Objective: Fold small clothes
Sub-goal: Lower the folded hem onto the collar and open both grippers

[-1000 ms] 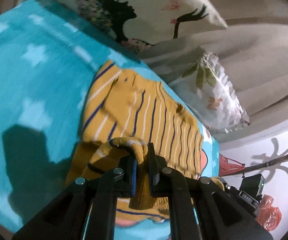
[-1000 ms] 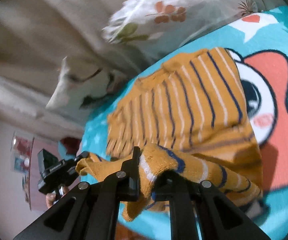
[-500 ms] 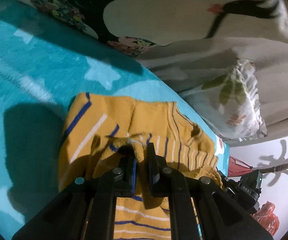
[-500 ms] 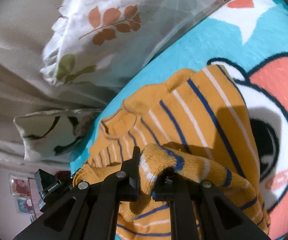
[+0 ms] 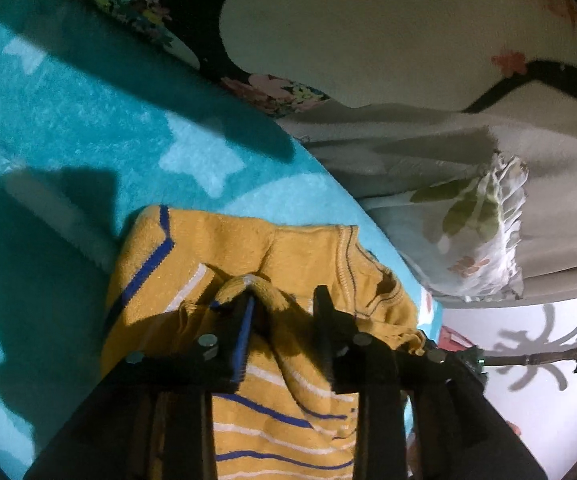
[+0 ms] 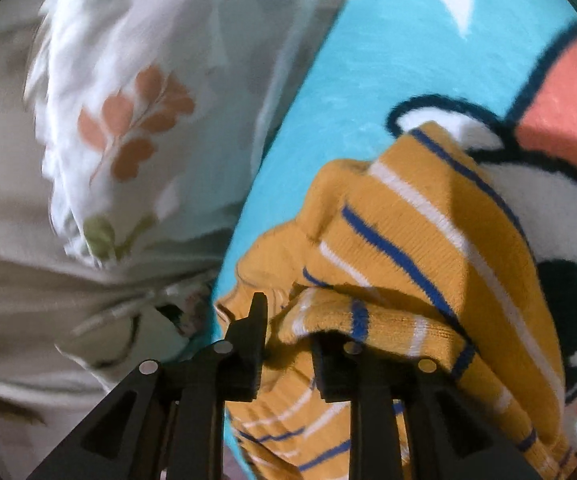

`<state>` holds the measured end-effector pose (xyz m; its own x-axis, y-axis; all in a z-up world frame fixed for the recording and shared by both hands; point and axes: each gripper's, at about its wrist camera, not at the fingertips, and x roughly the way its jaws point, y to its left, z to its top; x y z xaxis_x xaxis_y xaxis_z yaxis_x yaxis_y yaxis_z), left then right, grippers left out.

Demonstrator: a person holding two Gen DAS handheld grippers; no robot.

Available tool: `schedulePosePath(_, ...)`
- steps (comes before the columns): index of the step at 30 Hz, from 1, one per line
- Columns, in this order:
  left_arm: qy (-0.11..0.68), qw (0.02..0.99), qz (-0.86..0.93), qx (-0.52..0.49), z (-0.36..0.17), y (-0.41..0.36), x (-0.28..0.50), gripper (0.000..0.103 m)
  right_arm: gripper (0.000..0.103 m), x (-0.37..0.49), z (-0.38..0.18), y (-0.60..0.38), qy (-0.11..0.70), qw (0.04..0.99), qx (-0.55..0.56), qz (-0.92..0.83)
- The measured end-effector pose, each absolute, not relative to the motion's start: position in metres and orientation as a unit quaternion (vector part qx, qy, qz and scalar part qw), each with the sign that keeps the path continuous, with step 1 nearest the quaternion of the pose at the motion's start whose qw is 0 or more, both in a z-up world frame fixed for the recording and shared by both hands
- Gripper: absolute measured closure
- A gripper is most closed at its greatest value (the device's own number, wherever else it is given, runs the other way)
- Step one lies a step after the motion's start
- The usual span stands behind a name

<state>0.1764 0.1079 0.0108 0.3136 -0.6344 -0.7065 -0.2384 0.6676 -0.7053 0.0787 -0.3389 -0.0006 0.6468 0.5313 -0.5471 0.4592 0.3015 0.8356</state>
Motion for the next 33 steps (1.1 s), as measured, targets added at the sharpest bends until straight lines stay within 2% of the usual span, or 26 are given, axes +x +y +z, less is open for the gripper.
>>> schedulePosePath(2, 0.564, 0.708, -0.144, -0.400, 0.011, 0.112, 0.175, 0.064, 0.074, 0.076, -0.003, -0.344, 0.403, 0.680, 0.612, 0.025)
schedulePosePath(7, 0.542, 0.701, -0.148, -0.439, 0.014, 0.126, 0.172, 0.048, 0.053, 0.069, -0.005, -0.359, 0.353, 0.654, 0.668, 0.015)
schedulePosePath(9, 0.532, 0.699, -0.148, -0.453, 0.015, 0.133, 0.171, 0.044, 0.049, 0.068, -0.003, -0.364, 0.343, 0.652, 0.676, 0.014)
schedulePosePath(15, 0.522, 0.708, -0.135, -0.455, 0.021, 0.145, 0.166, 0.041, 0.046, 0.063, 0.000, -0.372, 0.327, 0.643, 0.692, 0.013)
schedulePosePath(19, 0.536, 0.712, -0.127, -0.435, 0.019, 0.147, 0.157, 0.040, 0.037, 0.059, 0.005, -0.373, 0.323, 0.644, 0.694, 0.010)
schedulePosePath(27, 0.548, 0.767, -0.152, -0.297, 0.046, 0.115, 0.137, 0.040, 0.036, 0.048, 0.047, -0.349, 0.364, 0.701, 0.612, 0.014)
schedulePosePath(29, 0.547, 0.777, -0.173, -0.259, 0.050, 0.098, 0.139, 0.040, 0.045, 0.051, 0.056, -0.333, 0.389, 0.729, 0.562, 0.016)
schedulePosePath(30, 0.547, 0.779, -0.178, -0.249, 0.049, 0.093, 0.141, 0.040, 0.058, 0.055, 0.060, -0.323, 0.405, 0.744, 0.531, 0.017)
schedulePosePath(31, 0.550, 0.779, -0.178, -0.242, 0.046, 0.088, 0.144, 0.040, 0.064, 0.065, 0.066, -0.310, 0.429, 0.764, 0.481, 0.018)
schedulePosePath(33, 0.559, 0.776, -0.171, -0.237, 0.034, 0.082, 0.156, 0.040, 0.066, 0.077, 0.069, -0.294, 0.458, 0.789, 0.410, 0.010)
